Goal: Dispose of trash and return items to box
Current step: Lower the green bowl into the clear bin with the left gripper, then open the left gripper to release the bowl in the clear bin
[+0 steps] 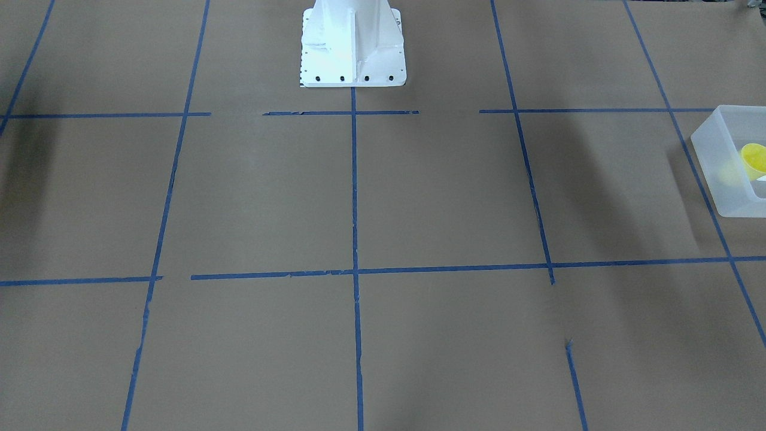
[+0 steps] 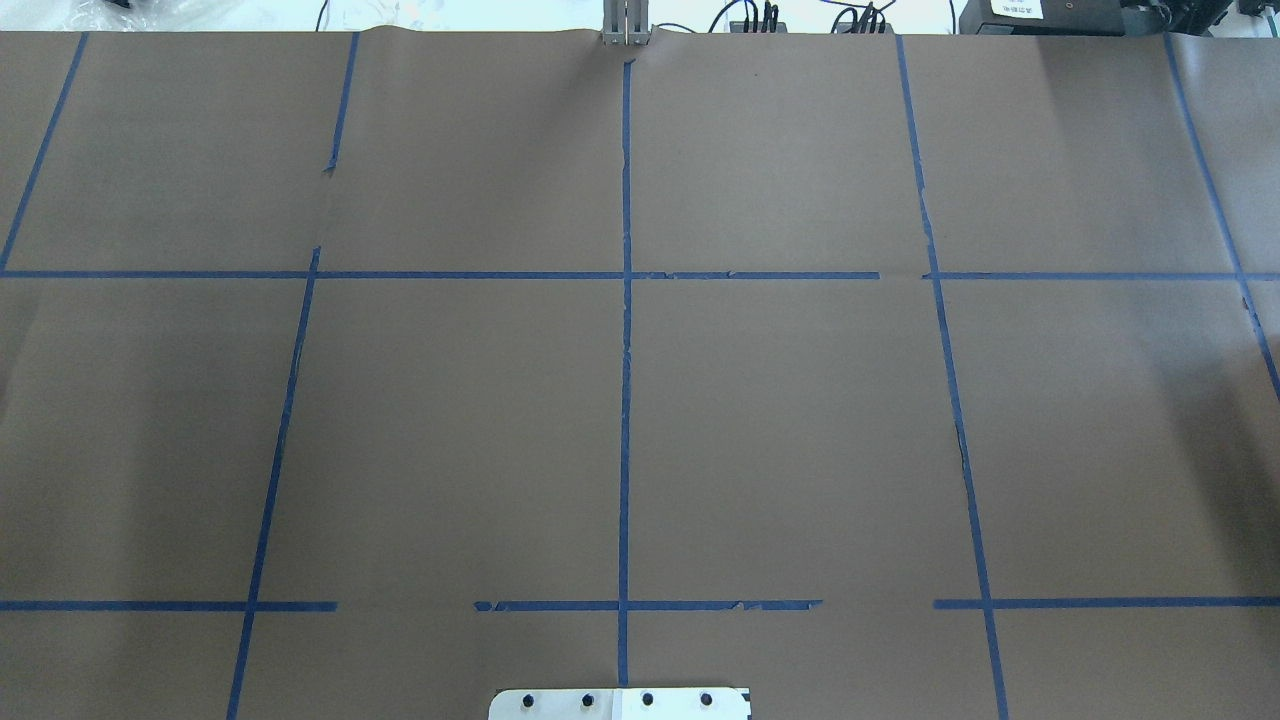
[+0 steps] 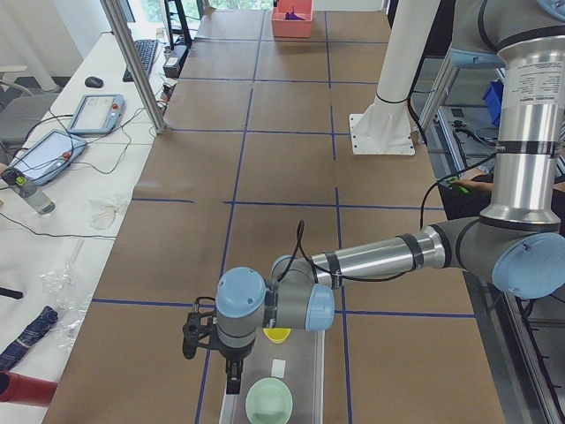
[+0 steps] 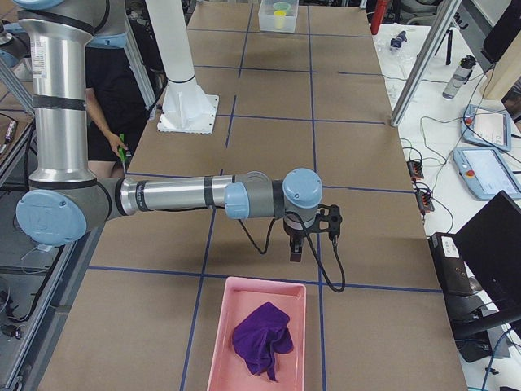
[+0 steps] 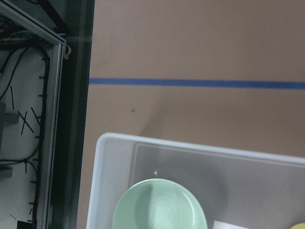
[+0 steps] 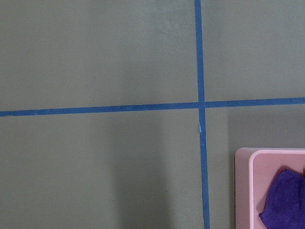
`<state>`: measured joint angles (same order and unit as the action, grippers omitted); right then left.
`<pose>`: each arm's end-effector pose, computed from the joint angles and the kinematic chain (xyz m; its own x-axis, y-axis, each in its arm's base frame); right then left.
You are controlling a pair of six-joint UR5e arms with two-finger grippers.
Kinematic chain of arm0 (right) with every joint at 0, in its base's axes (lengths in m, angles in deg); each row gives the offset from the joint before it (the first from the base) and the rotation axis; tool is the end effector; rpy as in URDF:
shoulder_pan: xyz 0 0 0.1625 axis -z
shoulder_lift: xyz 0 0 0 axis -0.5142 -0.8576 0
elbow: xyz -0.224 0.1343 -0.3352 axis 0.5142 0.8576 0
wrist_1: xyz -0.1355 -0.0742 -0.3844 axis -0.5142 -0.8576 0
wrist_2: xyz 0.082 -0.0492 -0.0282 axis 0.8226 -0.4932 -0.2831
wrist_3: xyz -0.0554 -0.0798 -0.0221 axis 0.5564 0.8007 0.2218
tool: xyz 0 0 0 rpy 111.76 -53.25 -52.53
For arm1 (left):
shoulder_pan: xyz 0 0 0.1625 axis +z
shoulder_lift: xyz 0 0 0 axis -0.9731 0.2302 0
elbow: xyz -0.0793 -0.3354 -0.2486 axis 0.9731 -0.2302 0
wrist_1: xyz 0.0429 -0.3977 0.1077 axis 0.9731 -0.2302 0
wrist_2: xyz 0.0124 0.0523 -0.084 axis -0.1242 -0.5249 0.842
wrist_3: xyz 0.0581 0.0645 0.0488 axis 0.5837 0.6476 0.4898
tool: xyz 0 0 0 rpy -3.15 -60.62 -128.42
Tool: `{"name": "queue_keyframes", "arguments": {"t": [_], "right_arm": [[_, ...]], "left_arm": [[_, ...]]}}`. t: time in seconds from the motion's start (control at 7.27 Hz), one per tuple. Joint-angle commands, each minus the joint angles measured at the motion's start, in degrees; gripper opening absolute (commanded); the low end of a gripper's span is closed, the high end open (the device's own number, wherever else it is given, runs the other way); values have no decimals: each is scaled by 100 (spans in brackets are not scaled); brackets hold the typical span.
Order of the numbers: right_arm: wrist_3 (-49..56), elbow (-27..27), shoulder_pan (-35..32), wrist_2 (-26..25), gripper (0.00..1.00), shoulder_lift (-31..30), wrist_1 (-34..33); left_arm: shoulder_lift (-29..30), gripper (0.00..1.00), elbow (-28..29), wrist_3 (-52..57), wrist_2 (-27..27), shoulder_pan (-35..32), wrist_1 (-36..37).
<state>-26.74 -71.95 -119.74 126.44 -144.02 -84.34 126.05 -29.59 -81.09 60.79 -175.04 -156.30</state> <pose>0.0471 -0.4834 0.5945 0.6387 0.0458 0.7681 -0.0786 0.9969 0.0060 -0.1468 -0.4850 0.7082 0.8008 -0.0973 -0.5910 0.2045 0.9718 0.1171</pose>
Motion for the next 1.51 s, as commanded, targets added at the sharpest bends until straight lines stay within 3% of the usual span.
{"name": "queue_keyframes", "arguments": {"t": [0.0, 0.28, 0.41, 0.55, 0.69, 0.96, 1.1, 1.38], "right_arm": [[-9, -48, -6, 3, 100, 2, 0], [-18, -57, 3, -6, 100, 10, 0], [-9, -49, -6, -6, 100, 2, 9], [0, -48, -6, -6, 100, 10, 9], [9, -40, 3, -6, 100, 2, 0], [0, -48, -6, -6, 100, -7, 9], [9, -66, -6, -15, 100, 1, 9], [0, -40, 3, -32, 100, 2, 9]], "left_arm": [[107, 100, -496, -348, 230, 26, -701], [133, 100, -619, -357, 204, 559, -778], [151, 100, -759, -348, 203, 902, -429], [238, 100, -995, -287, 212, 1088, 540], [343, 100, -1093, -86, 212, 1081, 1037], [187, 100, -929, 475, 343, 1081, 1068], [56, 100, -910, 870, 814, 1063, 1094], [-33, 100, -910, 857, 1030, 1037, 1112]]}}
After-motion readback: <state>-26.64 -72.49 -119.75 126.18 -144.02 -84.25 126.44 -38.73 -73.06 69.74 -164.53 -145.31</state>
